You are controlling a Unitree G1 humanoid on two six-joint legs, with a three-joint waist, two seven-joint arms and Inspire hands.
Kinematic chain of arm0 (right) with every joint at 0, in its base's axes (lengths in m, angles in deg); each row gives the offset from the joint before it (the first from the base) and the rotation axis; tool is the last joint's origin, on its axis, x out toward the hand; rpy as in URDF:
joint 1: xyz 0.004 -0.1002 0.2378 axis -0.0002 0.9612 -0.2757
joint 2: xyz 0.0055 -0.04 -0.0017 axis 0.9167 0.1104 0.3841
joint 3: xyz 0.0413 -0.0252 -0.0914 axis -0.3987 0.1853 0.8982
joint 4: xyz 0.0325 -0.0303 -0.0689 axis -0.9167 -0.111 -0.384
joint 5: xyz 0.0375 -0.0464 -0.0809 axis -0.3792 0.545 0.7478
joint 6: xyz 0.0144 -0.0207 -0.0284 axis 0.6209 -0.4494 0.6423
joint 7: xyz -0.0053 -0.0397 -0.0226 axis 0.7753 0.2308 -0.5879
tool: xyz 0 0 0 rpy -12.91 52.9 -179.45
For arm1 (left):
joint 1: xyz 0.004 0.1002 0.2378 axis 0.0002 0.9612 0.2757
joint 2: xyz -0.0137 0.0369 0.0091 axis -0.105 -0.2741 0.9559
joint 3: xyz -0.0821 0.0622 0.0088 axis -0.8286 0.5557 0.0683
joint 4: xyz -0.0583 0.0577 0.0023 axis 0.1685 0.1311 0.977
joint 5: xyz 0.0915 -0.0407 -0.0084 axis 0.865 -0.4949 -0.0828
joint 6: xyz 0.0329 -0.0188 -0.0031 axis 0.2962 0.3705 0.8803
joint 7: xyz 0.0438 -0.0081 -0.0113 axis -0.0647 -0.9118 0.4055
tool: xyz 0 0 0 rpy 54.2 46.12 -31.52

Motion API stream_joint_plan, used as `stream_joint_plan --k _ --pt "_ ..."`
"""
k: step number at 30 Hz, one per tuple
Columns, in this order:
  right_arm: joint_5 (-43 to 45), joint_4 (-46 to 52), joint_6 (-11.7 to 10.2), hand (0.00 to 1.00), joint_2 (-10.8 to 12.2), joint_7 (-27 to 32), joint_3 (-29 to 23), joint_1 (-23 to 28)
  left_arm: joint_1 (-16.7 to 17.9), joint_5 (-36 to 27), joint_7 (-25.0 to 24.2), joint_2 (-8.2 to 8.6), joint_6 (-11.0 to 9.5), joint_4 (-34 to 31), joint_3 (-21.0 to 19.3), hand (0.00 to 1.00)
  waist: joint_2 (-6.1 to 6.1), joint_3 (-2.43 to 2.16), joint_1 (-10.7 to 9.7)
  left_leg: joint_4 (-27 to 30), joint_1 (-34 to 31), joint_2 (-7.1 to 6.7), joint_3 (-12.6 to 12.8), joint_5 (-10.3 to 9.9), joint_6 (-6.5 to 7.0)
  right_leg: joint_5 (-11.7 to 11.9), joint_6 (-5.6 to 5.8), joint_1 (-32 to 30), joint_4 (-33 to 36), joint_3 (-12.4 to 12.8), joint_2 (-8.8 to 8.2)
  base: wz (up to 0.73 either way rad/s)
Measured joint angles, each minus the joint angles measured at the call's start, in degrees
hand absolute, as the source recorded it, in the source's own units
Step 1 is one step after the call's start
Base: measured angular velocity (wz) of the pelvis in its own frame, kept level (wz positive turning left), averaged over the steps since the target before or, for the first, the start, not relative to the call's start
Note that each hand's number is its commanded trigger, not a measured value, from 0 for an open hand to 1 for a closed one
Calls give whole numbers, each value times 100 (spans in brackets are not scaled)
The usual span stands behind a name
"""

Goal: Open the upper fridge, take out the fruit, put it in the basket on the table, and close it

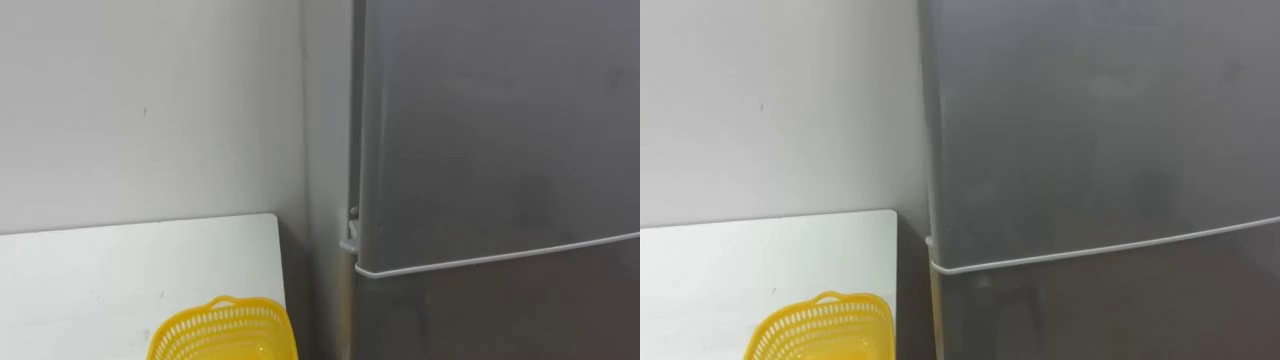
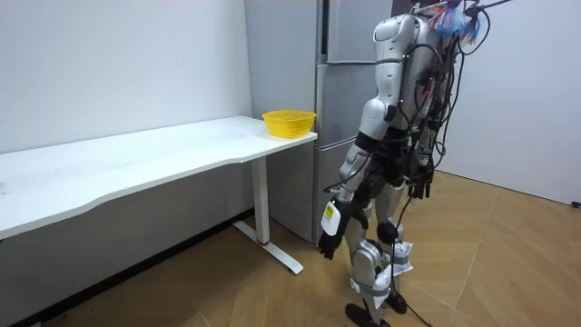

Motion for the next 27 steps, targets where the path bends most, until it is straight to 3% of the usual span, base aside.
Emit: stream_joint_plan --k 20,27 --pt "-436 88 2 0 45 202 -45 139 50 -261 1 0 40 8 -21 0 13 -6 15 12 46 6 -11 0 0 11 -1 45 -32 -25 3 0" --pt "-427 74 -11 0 38 59 -181 78 26 -1146 192 3 29 219 -236 0 7 -4 5 9 128 5 -27 0 0 25 6 186 -83 -40 6 1"
